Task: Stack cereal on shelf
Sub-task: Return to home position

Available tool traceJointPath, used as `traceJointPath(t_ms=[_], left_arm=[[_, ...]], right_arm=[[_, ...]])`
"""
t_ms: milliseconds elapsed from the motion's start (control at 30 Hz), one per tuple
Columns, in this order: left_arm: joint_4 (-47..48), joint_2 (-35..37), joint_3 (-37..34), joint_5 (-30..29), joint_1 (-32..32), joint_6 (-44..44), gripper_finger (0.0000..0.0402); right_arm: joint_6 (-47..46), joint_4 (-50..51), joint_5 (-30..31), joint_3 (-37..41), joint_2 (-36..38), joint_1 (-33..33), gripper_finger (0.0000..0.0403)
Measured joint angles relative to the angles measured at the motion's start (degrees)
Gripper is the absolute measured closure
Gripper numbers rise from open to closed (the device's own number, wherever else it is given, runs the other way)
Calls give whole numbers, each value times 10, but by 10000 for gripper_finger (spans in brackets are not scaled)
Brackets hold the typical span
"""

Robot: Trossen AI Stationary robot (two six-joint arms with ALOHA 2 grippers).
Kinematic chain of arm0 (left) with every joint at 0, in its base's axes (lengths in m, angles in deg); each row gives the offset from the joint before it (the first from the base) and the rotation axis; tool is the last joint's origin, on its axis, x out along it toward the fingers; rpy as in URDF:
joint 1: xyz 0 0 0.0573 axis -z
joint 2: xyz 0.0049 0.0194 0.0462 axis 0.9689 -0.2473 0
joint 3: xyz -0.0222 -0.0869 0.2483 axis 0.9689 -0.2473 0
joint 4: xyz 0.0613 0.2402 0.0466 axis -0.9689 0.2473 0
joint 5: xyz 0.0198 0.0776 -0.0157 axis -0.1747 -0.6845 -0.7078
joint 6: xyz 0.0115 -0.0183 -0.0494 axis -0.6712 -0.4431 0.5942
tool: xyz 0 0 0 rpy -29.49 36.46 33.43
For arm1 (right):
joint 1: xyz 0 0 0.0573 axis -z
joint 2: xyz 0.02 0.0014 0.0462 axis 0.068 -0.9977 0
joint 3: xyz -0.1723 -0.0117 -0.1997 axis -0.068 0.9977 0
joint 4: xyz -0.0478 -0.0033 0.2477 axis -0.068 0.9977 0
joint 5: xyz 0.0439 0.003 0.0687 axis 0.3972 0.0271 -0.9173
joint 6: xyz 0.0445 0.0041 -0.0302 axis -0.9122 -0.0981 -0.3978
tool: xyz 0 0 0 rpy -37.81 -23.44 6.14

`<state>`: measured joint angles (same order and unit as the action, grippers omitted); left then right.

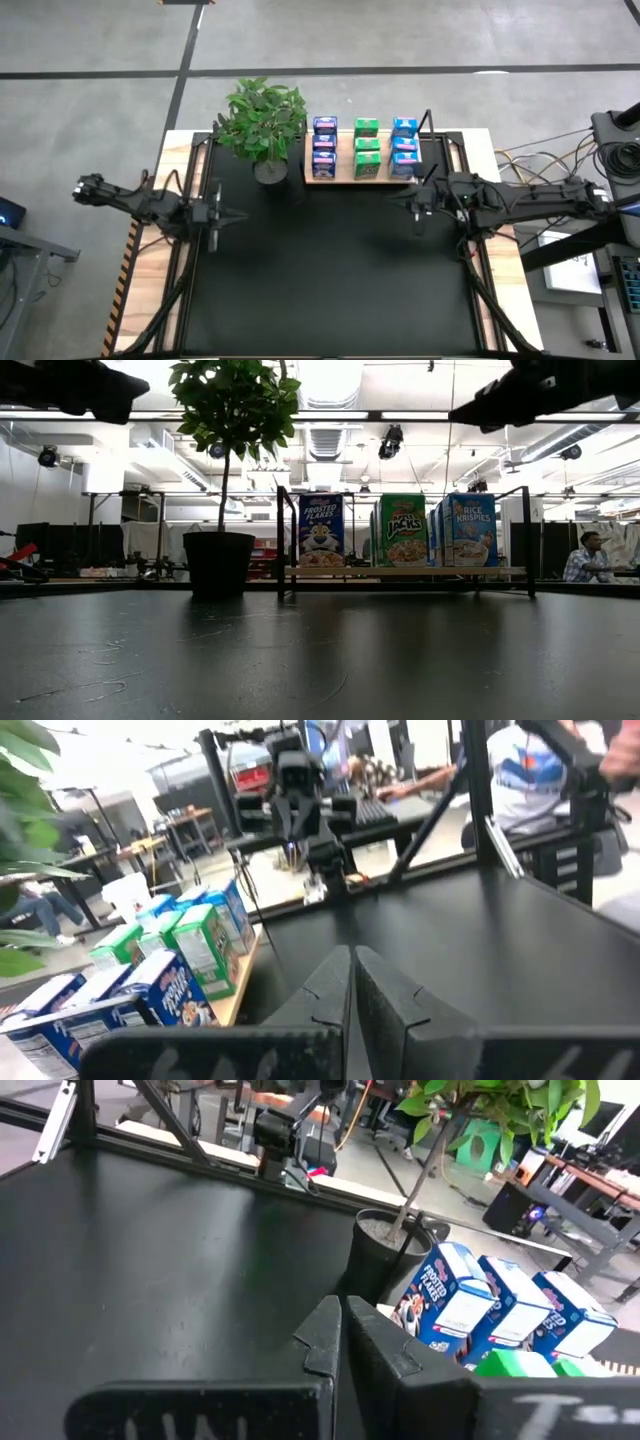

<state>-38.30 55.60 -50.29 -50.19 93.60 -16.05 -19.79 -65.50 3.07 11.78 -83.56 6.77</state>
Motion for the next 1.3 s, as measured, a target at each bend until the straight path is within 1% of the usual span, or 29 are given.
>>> traceJointPath(t_ms=[267,567,900,1067,1300], left_arm=[[9,83,-24,0,0,-4,401],[38,143,-25,-1,-1,-6,402],[37,146,-31,-2,-2,4,402],[29,146,-53,-2,-2,17,402],[16,146,-79,-2,-2,42,402]], right_arm=[[7,-35,0,54,49,0,390],[9,-52,0,111,130,0,390],[4,-49,0,164,241,0,390],[4,-49,0,185,288,0,390],[4,-46,-1,212,334,0,390]])
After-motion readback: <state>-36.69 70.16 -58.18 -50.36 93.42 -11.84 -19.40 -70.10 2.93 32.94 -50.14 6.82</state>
